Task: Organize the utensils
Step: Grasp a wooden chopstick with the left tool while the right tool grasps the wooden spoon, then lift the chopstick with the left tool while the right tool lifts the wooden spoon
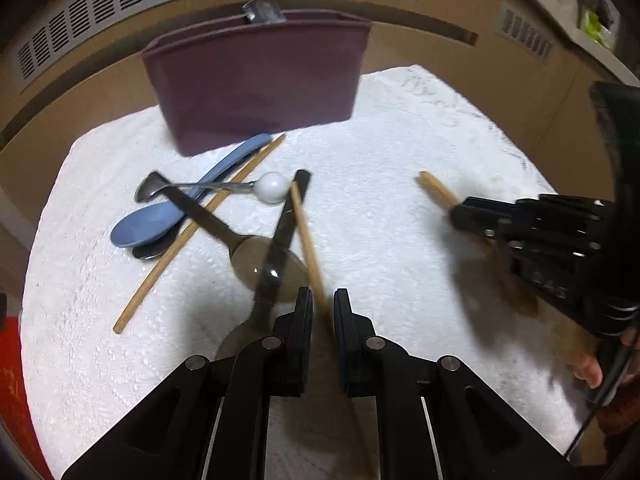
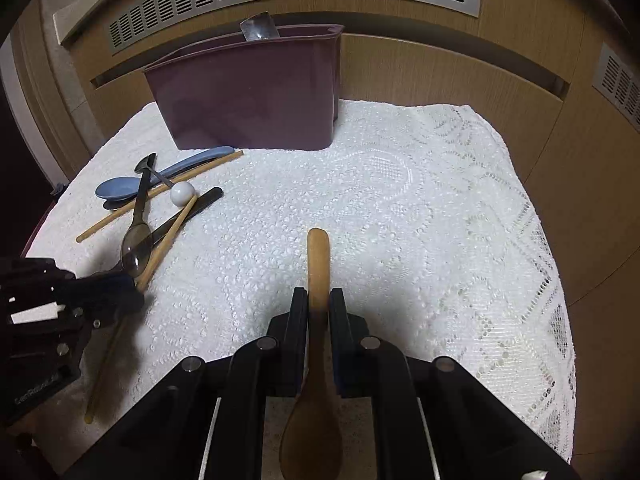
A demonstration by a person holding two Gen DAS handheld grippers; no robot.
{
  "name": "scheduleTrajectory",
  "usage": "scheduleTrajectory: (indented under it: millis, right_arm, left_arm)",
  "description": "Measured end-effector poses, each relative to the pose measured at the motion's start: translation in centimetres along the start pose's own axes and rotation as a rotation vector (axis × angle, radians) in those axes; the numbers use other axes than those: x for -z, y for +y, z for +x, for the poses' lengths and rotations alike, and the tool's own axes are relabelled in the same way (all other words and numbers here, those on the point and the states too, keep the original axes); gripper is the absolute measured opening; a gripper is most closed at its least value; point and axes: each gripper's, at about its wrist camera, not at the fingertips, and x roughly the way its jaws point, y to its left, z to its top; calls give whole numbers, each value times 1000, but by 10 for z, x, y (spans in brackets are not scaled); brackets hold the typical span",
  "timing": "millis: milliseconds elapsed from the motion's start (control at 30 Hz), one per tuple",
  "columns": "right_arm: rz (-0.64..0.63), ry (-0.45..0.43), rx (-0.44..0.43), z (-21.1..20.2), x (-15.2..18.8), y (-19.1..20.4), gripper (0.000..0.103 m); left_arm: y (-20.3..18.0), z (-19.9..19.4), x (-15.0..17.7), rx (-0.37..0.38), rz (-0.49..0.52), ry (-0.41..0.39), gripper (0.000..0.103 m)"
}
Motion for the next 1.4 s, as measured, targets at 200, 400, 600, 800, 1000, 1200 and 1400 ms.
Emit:
scheduleTrajectory:
  millis: [200,400,600,800,1000,1200,1400]
  right_arm:
    - [26,16,-52,4,0,-3,12]
    - [15,37,-53,13,-9,0,15]
    - [-19,41,-43,20,-18,2,15]
    - [-24,15,-21,12,-12,-4,11]
    - [-24,-20,-32,-1,-10,-8,11]
    - [-7,-63,-68,-21,-13,-11,11]
    - [-18,-65,-59,-31,-11,-9,11]
  left_arm:
    - [9,8,-7,45,-33,29,11]
    - [10,9,-9,69,-42,38,11]
    - [4,15,-18,55,-30,39,12]
    - [1,29,-37,29,-6,36,12]
    - [-4,31,-44,6,34,64,11]
    - [7,5,-23,138,-66,18,6]
    - [11,-12,0,168,-88,45,6]
